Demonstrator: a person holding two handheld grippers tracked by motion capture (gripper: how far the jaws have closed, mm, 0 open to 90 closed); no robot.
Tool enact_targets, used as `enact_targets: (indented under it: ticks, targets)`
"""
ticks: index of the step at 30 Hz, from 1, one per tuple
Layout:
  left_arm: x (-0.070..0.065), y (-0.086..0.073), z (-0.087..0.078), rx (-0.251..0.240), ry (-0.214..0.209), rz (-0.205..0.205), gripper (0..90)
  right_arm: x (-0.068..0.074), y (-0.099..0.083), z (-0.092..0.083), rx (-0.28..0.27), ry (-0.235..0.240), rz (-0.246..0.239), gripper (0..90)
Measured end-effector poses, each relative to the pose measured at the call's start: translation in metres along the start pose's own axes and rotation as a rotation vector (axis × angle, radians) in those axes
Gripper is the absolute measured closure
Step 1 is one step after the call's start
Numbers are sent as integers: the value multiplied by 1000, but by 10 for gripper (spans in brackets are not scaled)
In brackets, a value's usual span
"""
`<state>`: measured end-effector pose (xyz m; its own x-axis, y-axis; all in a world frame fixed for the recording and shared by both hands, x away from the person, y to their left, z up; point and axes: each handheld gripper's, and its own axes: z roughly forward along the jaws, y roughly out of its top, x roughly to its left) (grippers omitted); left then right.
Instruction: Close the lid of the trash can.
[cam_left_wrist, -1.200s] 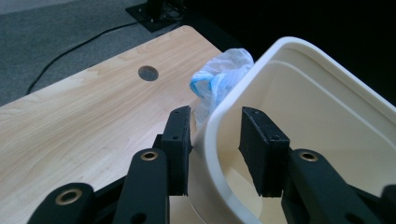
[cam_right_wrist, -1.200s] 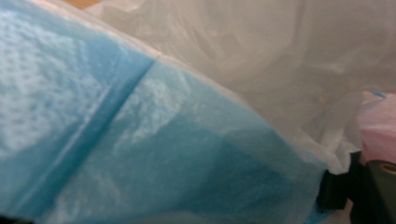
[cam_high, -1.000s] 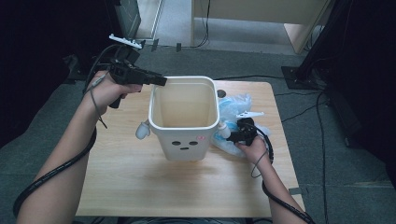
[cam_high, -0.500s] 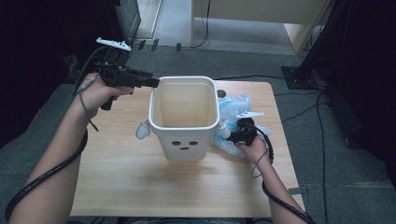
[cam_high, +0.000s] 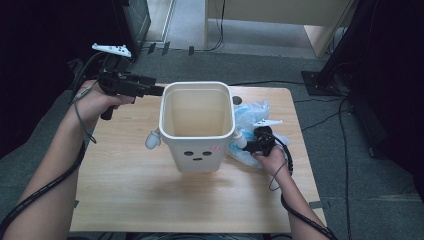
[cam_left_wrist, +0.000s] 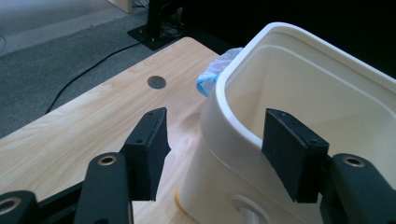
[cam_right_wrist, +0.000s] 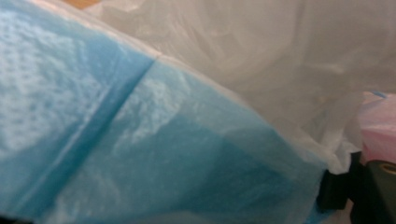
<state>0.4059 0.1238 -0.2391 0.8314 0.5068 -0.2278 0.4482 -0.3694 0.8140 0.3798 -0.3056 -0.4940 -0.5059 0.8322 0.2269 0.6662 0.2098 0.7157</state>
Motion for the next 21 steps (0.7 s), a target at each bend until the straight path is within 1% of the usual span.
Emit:
enact_targets:
  ticks: [2, 8, 14, 21]
  targets:
    - [1, -3, -1, -2, 7, 13, 373, 0, 0, 0, 0, 0, 1, 253]
    - [4, -11, -4, 2, 16, 28, 364, 0, 0, 0, -1, 0, 2, 253]
    - [8, -21, -4, -7, 20, 25, 360, 0, 0, 0, -1, 2, 5, 253]
    - [12, -35, 0, -3, 20, 22, 356, 0, 0, 0, -2, 2, 5, 253]
